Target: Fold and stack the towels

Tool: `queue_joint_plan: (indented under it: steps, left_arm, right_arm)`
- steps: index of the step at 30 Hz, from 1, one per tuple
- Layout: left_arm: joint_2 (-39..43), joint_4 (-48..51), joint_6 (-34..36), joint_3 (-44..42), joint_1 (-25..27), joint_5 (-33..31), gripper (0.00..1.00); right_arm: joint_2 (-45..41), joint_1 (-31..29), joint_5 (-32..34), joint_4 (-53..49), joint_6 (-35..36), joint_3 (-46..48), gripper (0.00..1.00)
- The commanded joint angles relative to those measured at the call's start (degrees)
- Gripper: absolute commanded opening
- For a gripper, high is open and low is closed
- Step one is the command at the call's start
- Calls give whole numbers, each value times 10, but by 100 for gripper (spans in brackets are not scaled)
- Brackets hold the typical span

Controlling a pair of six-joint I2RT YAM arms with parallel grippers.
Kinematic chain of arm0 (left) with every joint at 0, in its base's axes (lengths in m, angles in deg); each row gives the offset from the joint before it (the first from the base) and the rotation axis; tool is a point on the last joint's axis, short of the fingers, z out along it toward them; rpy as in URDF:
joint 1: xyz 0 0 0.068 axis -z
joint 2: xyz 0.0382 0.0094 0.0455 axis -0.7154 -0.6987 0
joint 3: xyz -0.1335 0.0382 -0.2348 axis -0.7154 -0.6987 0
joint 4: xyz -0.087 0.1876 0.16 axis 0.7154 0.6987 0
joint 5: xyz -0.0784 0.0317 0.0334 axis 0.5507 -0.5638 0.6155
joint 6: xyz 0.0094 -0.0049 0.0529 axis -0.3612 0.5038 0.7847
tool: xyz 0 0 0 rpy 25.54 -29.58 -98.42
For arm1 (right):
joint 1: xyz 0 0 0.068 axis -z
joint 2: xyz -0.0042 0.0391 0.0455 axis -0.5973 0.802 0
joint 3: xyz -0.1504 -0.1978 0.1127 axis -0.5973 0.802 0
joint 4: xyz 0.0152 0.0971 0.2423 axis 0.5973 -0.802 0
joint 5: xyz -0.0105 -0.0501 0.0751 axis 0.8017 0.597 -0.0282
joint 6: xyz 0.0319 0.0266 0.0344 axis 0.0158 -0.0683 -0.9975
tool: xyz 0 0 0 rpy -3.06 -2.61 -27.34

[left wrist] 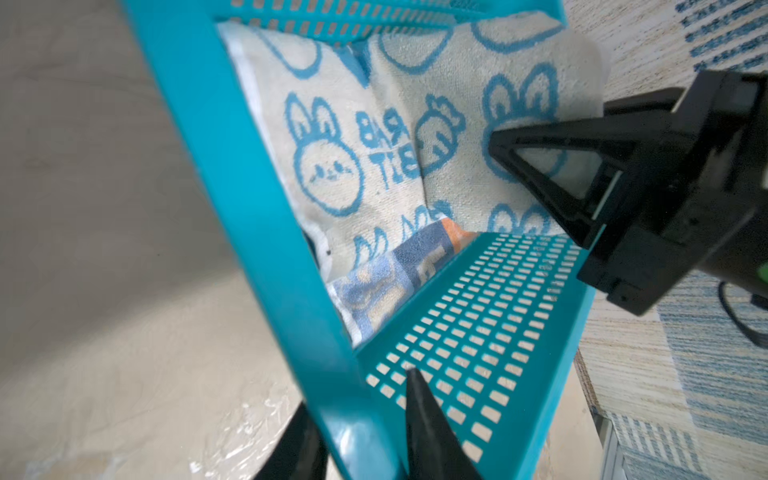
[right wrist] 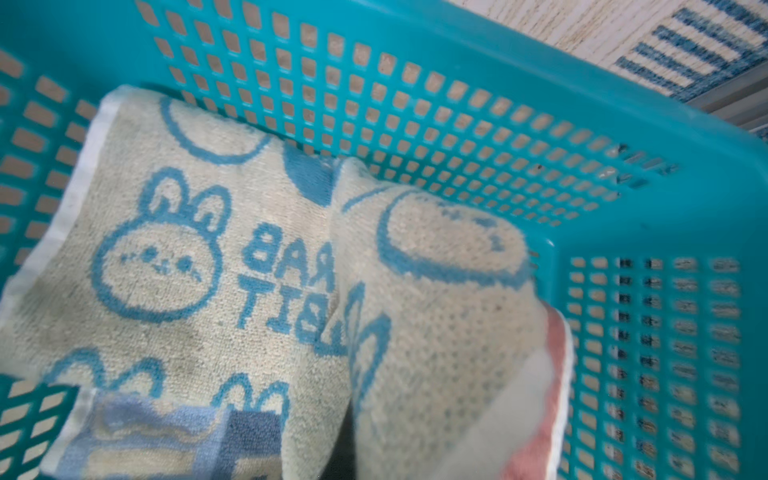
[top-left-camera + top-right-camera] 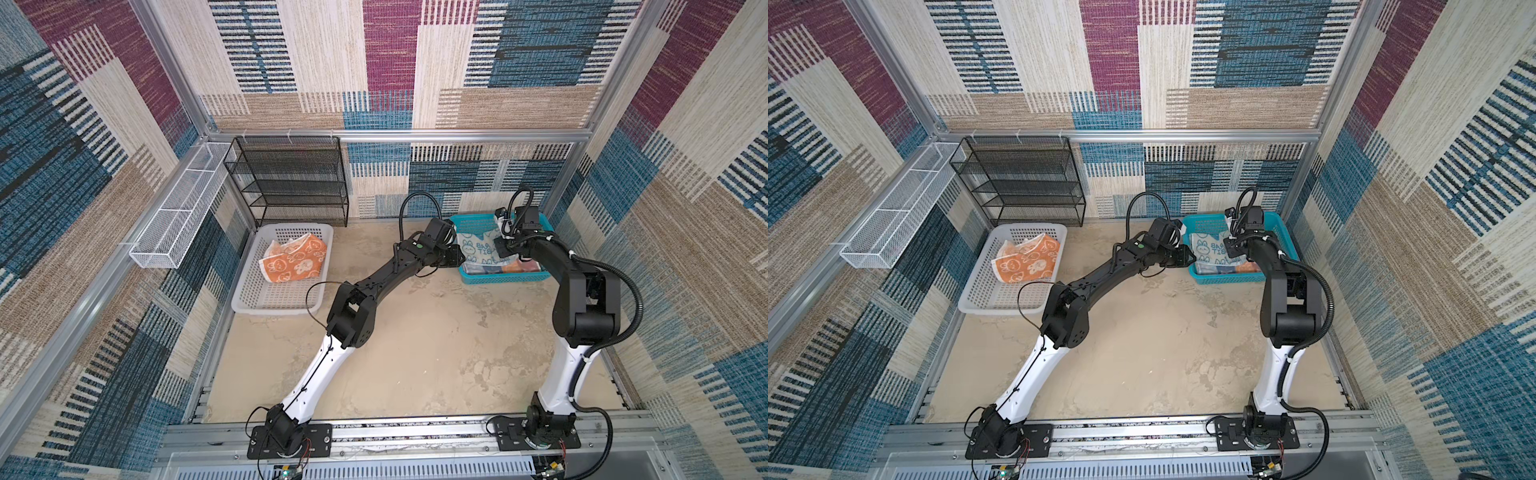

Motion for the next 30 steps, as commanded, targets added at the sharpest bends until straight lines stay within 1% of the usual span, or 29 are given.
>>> queue_joint_plan:
  steps: [1, 3, 6, 10, 13, 16, 20, 23, 24, 28, 30]
  left_arm:
    - [20, 39, 36, -7, -3, -12, 31]
    - [37, 37, 38, -31, -6, -16, 31]
    - [58, 25, 32, -67, -9, -20, 25]
    - [70, 18, 19, -89, -11, -20, 24]
    - [77, 16, 2, -100, -12, -21, 23]
    - [88, 4, -18, -118, -16, -15, 22]
    - [106, -6, -34, -144, -22, -23, 22]
    - [122, -26, -53, -172, -30, -22, 27]
    - [128, -35, -58, -180, -32, -20, 30]
    - [156, -67, -76, -223, -38, -11, 50]
    - [176, -83, -82, -250, -41, -7, 54]
  right_arm:
    - [-7, 0, -36, -17, -21, -9, 0]
    - [-8, 0, -49, -28, -30, -8, 0]
    - [-8, 0, -77, -50, -53, -16, 0]
    - [-5, -4, -128, -77, -85, -22, 0]
    - [-16, -11, -163, -79, -97, -13, 0]
    - [-31, -18, -173, -79, -109, 1, 0]
    - [-55, -40, -183, -79, -123, 15, 0]
    - [-66, -58, -190, -78, -134, 20, 0]
    - [-67, -62, -189, -79, -140, 19, 0]
    - [-77, -81, -201, -81, -173, 16, 0]
    - [-87, -88, -212, -80, -187, 16, 0]
